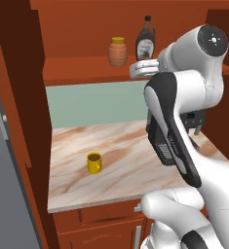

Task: Pick the syrup bottle and honey bottle from the cabinet and place them next to the mug.

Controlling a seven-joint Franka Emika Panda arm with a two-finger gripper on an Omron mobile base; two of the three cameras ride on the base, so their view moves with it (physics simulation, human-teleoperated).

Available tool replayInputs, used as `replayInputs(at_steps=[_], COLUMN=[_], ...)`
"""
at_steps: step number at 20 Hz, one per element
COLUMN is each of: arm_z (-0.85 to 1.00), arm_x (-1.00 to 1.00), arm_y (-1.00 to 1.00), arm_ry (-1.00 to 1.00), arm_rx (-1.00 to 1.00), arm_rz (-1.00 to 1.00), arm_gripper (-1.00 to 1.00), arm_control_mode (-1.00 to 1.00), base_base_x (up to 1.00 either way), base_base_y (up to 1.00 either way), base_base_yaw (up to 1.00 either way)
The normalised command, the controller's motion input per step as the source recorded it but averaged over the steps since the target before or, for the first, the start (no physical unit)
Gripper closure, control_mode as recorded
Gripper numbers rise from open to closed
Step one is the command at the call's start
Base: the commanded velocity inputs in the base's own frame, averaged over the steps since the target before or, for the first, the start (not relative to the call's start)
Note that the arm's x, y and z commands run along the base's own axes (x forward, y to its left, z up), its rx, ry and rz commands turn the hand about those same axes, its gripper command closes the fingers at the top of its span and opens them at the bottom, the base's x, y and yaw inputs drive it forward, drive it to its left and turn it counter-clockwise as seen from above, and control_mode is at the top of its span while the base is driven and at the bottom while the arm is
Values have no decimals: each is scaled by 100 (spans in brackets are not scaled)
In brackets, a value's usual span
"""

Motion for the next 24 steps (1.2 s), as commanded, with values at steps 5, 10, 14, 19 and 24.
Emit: replayInputs(at_steps=[5,10,14,19,24], arm_z=[5,7,4,2,11], arm_x=[39,44,23,20,42], arm_y=[-5,-17,-12,0,2], arm_ry=[0,0,-1,0,0], arm_rx=[0,7,14,3,0], arm_rz=[-6,-1,5,6,1], arm_gripper=[-100,-100,-100,-100,-100], arm_control_mode=[-100,-100,-100,-100,-100], base_base_x=[0,0,0,0,0], base_base_y=[0,0,0,0,0], base_base_yaw=[0,0,0,0,0])
